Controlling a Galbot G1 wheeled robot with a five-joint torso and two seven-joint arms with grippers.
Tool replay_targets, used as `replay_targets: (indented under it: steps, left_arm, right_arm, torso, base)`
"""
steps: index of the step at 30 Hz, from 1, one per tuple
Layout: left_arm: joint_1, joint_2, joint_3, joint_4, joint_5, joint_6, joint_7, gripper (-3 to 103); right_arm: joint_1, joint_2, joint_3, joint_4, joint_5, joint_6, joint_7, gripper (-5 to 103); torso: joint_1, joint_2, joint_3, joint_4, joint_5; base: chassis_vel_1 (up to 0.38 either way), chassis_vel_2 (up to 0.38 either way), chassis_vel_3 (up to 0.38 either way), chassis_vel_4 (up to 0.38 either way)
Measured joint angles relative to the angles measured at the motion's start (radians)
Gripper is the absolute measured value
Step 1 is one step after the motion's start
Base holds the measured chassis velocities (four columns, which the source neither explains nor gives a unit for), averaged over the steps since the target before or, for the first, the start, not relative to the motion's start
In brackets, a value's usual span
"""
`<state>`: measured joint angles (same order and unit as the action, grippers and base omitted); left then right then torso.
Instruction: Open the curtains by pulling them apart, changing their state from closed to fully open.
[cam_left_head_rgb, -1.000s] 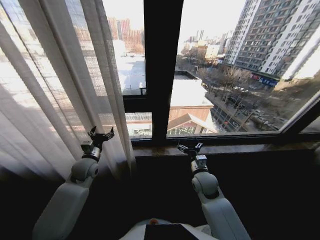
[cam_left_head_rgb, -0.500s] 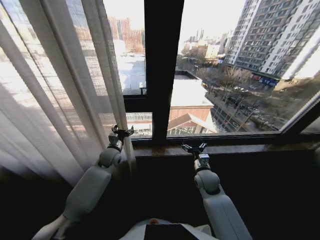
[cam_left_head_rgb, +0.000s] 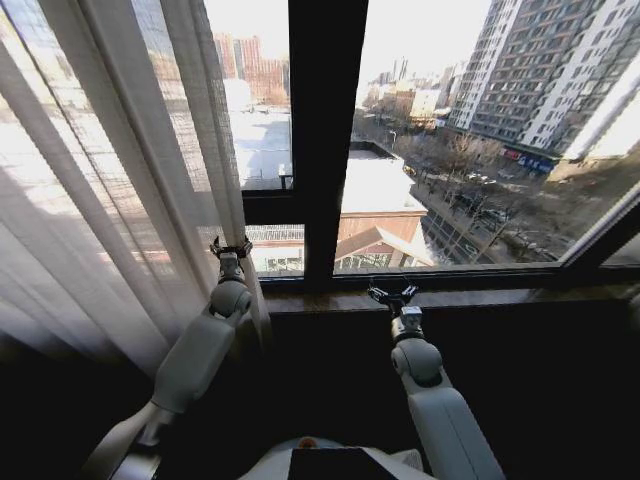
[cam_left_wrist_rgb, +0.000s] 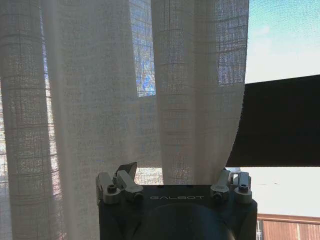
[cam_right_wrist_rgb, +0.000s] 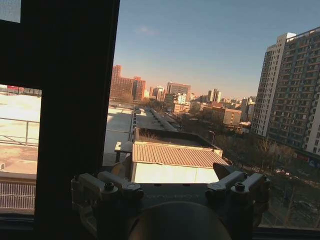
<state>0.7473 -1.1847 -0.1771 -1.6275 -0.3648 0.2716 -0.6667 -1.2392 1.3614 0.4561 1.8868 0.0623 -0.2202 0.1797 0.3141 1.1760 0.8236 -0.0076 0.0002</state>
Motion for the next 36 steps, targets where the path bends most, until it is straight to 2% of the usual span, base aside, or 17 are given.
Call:
replay_targets:
  steps: [1, 4, 5, 6, 8, 9, 10, 11, 14, 15, 16, 17, 18, 20, 24, 36]
  left_arm:
    - [0.0, 0.0, 0.0, 0.0, 0.0, 0.0, 0.0, 81]
    - [0.026, 0.023, -0.038, -0.024, -0.003, 0.002, -0.011, 64]
    - [0.026, 0.023, -0.038, -0.024, -0.003, 0.002, -0.011, 64]
    - [0.031, 0.029, -0.043, -0.027, -0.007, 0.002, -0.008, 58]
    - [0.06, 0.053, -0.07, -0.042, -0.027, -0.006, 0.043, 48]
    - [0.072, 0.064, -0.081, -0.05, -0.034, -0.012, 0.076, 48]
    - [0.084, 0.074, -0.09, -0.059, -0.04, -0.016, 0.106, 43]
    - [0.084, 0.074, -0.09, -0.059, -0.04, -0.016, 0.106, 43]
    - [0.156, 0.134, -0.142, -0.134, -0.094, -0.024, 0.263, 26]
    - [0.156, 0.134, -0.142, -0.134, -0.094, -0.024, 0.263, 26]
    - [0.177, 0.153, -0.161, -0.159, -0.108, -0.024, 0.3, 21]
    - [0.191, 0.164, -0.172, -0.174, -0.114, -0.025, 0.321, 21]
    - [0.226, 0.194, -0.206, -0.21, -0.128, -0.022, 0.363, 15]
    - [0.262, 0.223, -0.246, -0.246, -0.148, -0.014, 0.394, 5]
    - [0.322, 0.269, -0.317, -0.293, -0.174, -0.004, 0.438, 1]
    - [0.394, 0.309, -0.375, -0.349, -0.208, -0.004, 0.45, 0]
  right_arm:
    - [0.0, 0.0, 0.0, 0.0, 0.0, 0.0, 0.0, 100]
    - [0.009, 0.012, -0.029, -0.006, -0.001, 0.0, 0.0, 100]
    - [0.009, 0.012, -0.029, -0.006, -0.001, 0.0, 0.0, 100]
    - [0.009, 0.014, -0.033, -0.006, -0.001, 0.0, 0.0, 100]
    - [0.009, 0.016, -0.042, -0.005, -0.002, 0.0, 0.0, 100]
    - [0.009, 0.016, -0.042, -0.003, -0.002, 0.0, 0.0, 100]
    - [0.008, 0.015, -0.042, -0.002, -0.002, 0.0, 0.0, 100]
    - [0.008, 0.015, -0.042, -0.002, -0.002, 0.0, 0.0, 100]
    - [0.005, 0.005, -0.033, 0.007, -0.002, 0.0, 0.001, 100]
    - [0.005, 0.005, -0.033, 0.007, -0.002, 0.0, 0.001, 100]
    - [0.005, 0.002, -0.03, 0.009, -0.002, -0.001, 0.002, 100]
    - [0.005, 0.0, -0.028, 0.009, -0.002, -0.001, 0.002, 100]
    - [0.007, -0.003, -0.025, 0.011, -0.001, -0.002, 0.003, 100]
    - [0.009, -0.003, -0.022, 0.012, 0.0, -0.003, 0.003, 100]
    - [0.011, 0.001, -0.023, 0.014, 0.002, -0.008, 0.004, 100]
    - [0.005, 0.024, -0.065, 0.049, -0.035, -0.029, 0.0, 100]
  torso:
    - [0.0, 0.0, 0.0, 0.0, 0.0]
    - [0.0, 0.0, 0.0, 0.0, -0.0001]
    - [0.0, 0.0, 0.0, 0.0, -0.0001]
    - [0.0, 0.0, 0.0, 0.0001, -0.0001]
    - [0.0, 0.0, 0.0, 0.0, -0.0002]
    - [0.0, 0.0, 0.0, 0.0001, -0.0002]
    - [0.0, 0.0, 0.0, -0.0001, -0.0002]
    - [0.0, 0.0, 0.0, -0.0001, -0.0002]
    - [0.0, 0.0, 0.0, -0.0002, -0.0002]
    - [0.0, 0.0, 0.0, -0.0002, -0.0002]
    - [0.0, 0.0, 0.0, -0.0002, -0.0002]
    - [0.0, 0.0, 0.0, -0.0001, 0.0]
    - [0.0, 0.0, 0.0, 0.0, -0.0002]
    - [0.0, 0.0, 0.0, 0.0, -0.0001]
    - [0.0, 0.0, 0.0, 0.0, -0.0001]
    - [0.0, 0.0, 0.0, -0.0001, -0.0001]
  base:
    - [0.0, 0.0, 0.0, 0.0]
    - [0.0, 0.0, 0.0, 0.0]
    - [0.0, 0.0, 0.0, 0.0]
    - [0.0, 0.0, 0.0, 0.0]
    - [0.0, 0.0, 0.0, 0.0]
    - [0.0, 0.0, 0.0, 0.0]
    - [0.0, 0.0, 0.0, 0.0]
    - [0.0, 0.0, 0.0, 0.0]
    - [0.0, 0.0, 0.0, 0.0]
    - [0.0, 0.0, 0.0, 0.0]
    - [0.0, 0.0, 0.0, 0.0]
    - [0.0, 0.0, 0.0, 0.0]
    - [0.0, 0.0, 0.0, 0.0]
    - [0.0, 0.0, 0.0, 0.0]
    - [0.0, 0.0, 0.0, 0.0]
    - [0.0, 0.0, 0.0, 0.0]
